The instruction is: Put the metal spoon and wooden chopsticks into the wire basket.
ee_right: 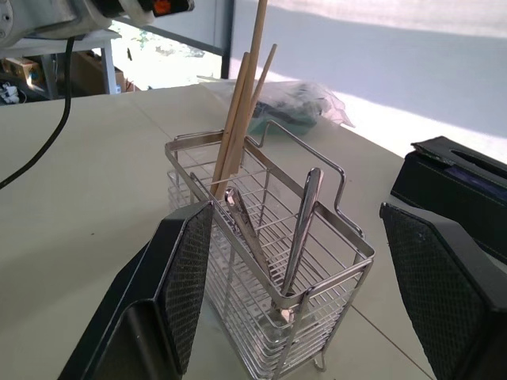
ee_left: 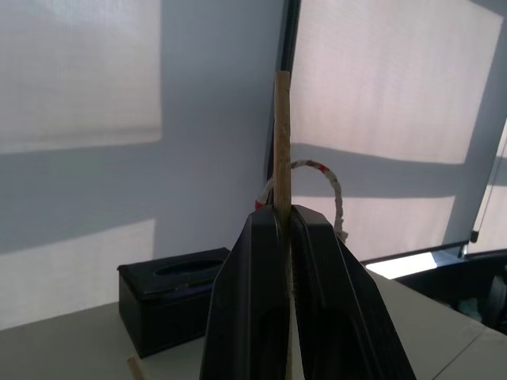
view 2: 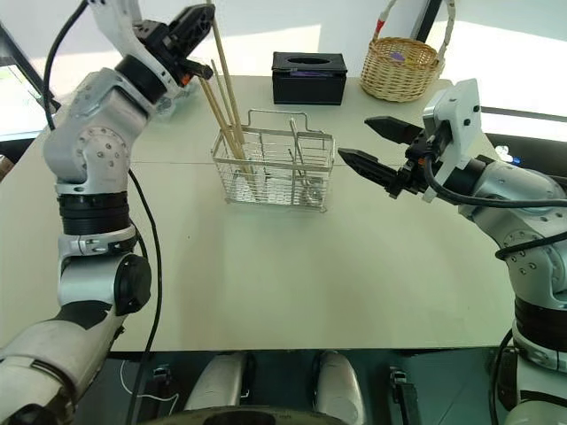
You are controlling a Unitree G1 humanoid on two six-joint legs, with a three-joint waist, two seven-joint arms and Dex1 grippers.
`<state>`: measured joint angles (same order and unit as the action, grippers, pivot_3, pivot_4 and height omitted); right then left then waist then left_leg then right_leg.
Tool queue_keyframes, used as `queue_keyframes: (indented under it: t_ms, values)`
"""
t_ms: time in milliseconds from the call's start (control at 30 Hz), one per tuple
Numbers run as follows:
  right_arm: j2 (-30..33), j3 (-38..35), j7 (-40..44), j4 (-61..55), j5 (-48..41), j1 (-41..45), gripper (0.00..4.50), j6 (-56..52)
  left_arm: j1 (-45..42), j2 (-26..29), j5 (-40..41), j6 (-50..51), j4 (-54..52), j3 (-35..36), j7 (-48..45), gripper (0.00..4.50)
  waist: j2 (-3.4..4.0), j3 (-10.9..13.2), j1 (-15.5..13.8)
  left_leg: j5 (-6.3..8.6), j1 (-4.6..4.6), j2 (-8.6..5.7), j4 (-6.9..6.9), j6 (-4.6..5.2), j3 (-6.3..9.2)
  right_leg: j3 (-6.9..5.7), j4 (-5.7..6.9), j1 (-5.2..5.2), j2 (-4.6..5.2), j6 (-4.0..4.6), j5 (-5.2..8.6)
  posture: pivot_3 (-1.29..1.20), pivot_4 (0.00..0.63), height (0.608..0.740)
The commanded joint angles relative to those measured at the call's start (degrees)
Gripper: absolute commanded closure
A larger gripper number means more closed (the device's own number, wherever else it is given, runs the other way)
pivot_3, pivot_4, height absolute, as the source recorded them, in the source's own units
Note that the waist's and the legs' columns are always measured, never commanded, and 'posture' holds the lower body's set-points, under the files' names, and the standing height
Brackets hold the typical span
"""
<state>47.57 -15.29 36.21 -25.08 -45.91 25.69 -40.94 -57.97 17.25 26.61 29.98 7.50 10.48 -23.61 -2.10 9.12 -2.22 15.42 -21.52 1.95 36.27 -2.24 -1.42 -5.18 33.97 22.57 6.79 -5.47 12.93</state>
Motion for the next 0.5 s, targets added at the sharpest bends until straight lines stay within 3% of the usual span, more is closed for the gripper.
queue_keyframes:
  t_ms: [33,100,200,333,500]
  values:
    - [0.0,-2.2,0.2,-1.9,-1.4,0.0,1.02,0.1,2.3,-1.7,-1.1,-1.0,-2.2,-2.2,0.5,4.15,0.01,0.0,0.0,0.00,0.00,0.00,0.00,0.00,0.00,0.00,0.00,-0.01,0.00,0.00,0.00,0.00,0.150,0.712]
    - [0.1,-2.1,0.8,-2.2,-2.1,-0.3,1.02,-0.3,3.6,-2.7,-1.4,-1.2,-2.1,-2.5,0.9,3.47,0.01,0.0,0.0,0.00,0.00,0.00,0.03,0.01,0.01,0.00,0.00,-0.03,0.00,0.00,0.00,0.00,0.150,0.712]
    - [0.5,-1.9,2.1,-3.2,-3.1,-1.3,1.02,-0.9,4.2,-3.2,-1.2,-0.9,-2.4,-2.2,1.2,1.86,-0.01,0.0,0.0,0.00,-0.01,0.00,0.04,0.01,0.03,0.00,0.01,0.00,0.00,0.00,0.00,0.00,0.150,0.712]
    - [0.4,-1.7,2.5,-3.8,-3.5,-1.8,1.02,-1.1,3.6,-3.2,-0.4,-0.2,-4.1,-1.2,2.8,0.03,0.00,0.0,0.0,0.01,0.00,0.01,0.02,0.01,0.03,0.00,0.01,0.00,0.00,0.01,0.00,0.00,0.150,0.712]
    - [-0.6,0.1,2.9,-3.8,-3.0,-1.1,1.02,-0.6,1.1,0.2,1.6,3.6,-6.1,1.1,3.3,0.03,0.01,0.0,0.1,0.01,0.00,0.01,0.02,0.01,0.04,0.00,0.00,0.00,-0.01,0.01,0.01,0.00,0.150,0.712]
